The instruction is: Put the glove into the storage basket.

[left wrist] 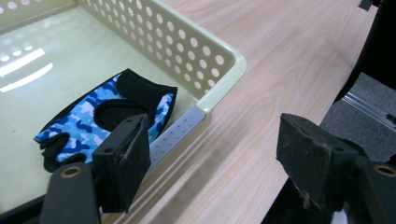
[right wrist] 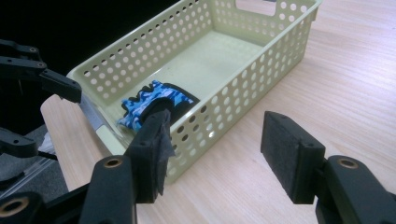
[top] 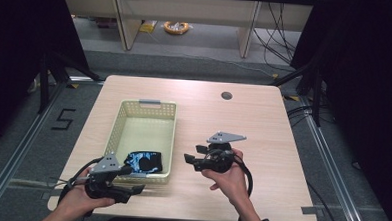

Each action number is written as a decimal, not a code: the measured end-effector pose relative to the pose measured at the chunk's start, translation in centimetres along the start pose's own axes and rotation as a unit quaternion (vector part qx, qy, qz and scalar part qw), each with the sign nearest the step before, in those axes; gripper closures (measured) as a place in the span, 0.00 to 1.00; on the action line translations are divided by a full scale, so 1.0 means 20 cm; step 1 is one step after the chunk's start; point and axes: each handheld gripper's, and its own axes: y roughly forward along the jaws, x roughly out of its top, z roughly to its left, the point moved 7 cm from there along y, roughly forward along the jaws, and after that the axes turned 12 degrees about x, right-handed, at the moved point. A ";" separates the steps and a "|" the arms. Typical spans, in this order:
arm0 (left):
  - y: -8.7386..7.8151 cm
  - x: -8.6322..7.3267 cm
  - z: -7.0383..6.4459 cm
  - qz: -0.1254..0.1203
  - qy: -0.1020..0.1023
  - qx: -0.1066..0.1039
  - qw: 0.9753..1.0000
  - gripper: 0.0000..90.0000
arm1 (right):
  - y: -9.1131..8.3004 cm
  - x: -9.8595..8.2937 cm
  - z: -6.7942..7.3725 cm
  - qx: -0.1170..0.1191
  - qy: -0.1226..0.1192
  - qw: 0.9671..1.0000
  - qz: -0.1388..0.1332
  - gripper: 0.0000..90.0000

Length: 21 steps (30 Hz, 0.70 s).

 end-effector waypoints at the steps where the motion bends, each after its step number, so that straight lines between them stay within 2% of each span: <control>1: 0.00 0.00 0.00 -0.004 0.005 -0.003 1.000 0.28 | -0.01 0.00 -0.01 0.001 -0.010 1.000 -0.003 0.48; 2: 0.00 0.00 -0.01 -0.005 0.003 -0.006 1.000 0.28 | -0.03 -0.01 -0.01 -0.002 -0.001 1.000 -0.006 0.48; 3: 0.01 0.01 -0.01 -0.006 0.002 -0.006 1.000 0.28 | -0.04 -0.01 -0.01 -0.004 -0.008 1.000 -0.010 0.48; 5: 0.01 0.01 -0.02 -0.006 -0.005 -0.006 1.000 0.28 | -0.06 -0.02 0.00 -0.002 0.008 1.000 -0.014 0.48; 6: 0.01 0.01 -0.02 -0.009 0.001 -0.008 1.000 0.28 | -0.07 -0.03 0.00 0.000 0.008 1.000 -0.010 0.48; 7: 0.01 0.01 -0.03 -0.012 -0.006 -0.009 1.000 0.28 | -0.08 -0.04 0.00 0.000 0.004 1.000 -0.012 0.47; 8: 0.02 0.01 -0.02 -0.011 -0.002 -0.010 1.000 0.28 | -0.09 -0.05 0.00 0.000 0.003 1.000 -0.014 0.47; 9: 0.02 0.01 -0.03 -0.010 -0.006 -0.008 1.000 0.28 | -0.10 -0.06 0.00 -0.003 0.011 1.000 -0.014 0.47; 10: 0.02 0.01 -0.03 -0.013 -0.006 -0.004 1.000 0.28 | -0.11 -0.06 0.00 -0.003 0.003 1.000 -0.016 0.46; 11: 0.02 0.02 -0.04 -0.014 -0.002 -0.010 1.000 0.28 | -0.12 -0.07 -0.01 -0.002 -0.003 1.000 -0.017 0.46; 12: 0.02 0.01 -0.04 -0.011 -0.005 -0.010 1.000 0.28 | -0.14 -0.08 0.00 -0.006 0.002 1.000 -0.017 0.45; 13: 0.03 0.01 -0.04 -0.012 -0.007 -0.009 1.000 0.28 | -0.15 -0.08 -0.01 -0.007 -0.014 1.000 -0.021 0.45; 14: 0.03 0.02 -0.05 -0.018 -0.008 -0.011 1.000 0.28 | -0.16 -0.09 -0.01 -0.005 -0.003 1.000 -0.022 0.44; 16: 0.03 0.02 -0.06 -0.021 -0.008 -0.016 1.000 0.28 | -0.17 -0.11 0.00 -0.008 0.000 1.000 -0.024 0.41; 18: 0.04 0.01 -0.08 -0.023 -0.015 -0.017 0.999 0.28 | -0.19 -0.13 0.01 -0.012 -0.001 1.000 -0.019 0.39; 20: 0.04 0.01 -0.08 -0.026 -0.007 -0.016 1.000 0.28 | -0.20 -0.14 0.02 -0.009 -0.007 1.000 -0.023 0.38; 21: 0.04 0.01 -0.09 -0.026 -0.002 -0.014 1.000 0.28 | -0.20 -0.15 0.03 -0.007 -0.001 1.000 -0.021 0.36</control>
